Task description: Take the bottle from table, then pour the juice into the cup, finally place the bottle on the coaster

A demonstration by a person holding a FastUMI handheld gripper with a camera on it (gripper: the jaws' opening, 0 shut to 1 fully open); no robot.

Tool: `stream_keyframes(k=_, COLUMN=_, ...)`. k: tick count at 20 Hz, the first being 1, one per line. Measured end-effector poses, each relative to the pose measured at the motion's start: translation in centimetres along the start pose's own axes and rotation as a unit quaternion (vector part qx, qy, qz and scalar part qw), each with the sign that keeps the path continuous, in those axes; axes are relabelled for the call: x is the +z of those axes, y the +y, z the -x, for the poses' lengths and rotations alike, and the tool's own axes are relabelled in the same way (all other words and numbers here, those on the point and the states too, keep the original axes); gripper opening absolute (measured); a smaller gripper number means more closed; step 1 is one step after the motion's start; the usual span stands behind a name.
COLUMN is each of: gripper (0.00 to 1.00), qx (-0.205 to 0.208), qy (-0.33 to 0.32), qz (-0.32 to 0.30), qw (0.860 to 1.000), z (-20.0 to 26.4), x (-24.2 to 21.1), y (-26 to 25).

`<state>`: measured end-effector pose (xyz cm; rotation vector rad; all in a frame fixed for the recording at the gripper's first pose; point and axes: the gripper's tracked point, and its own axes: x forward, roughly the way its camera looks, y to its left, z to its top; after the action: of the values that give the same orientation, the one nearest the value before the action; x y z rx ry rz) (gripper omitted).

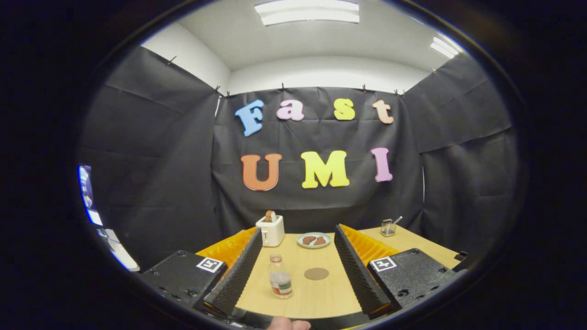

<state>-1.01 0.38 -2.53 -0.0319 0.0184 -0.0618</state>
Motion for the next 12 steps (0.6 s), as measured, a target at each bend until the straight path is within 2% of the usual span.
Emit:
stream_keyframes(k=9, gripper=1.0, qx=-0.002, qy=0.03, qz=-0.002, qw=1.0, z=-0.7, x=-10.5, y=1.0)
stream_keyframes(k=12, gripper=1.0, qx=-0.007, qy=0.044, qz=0.017, qw=0.999, z=-1.8, x=-14.0, y=1.6)
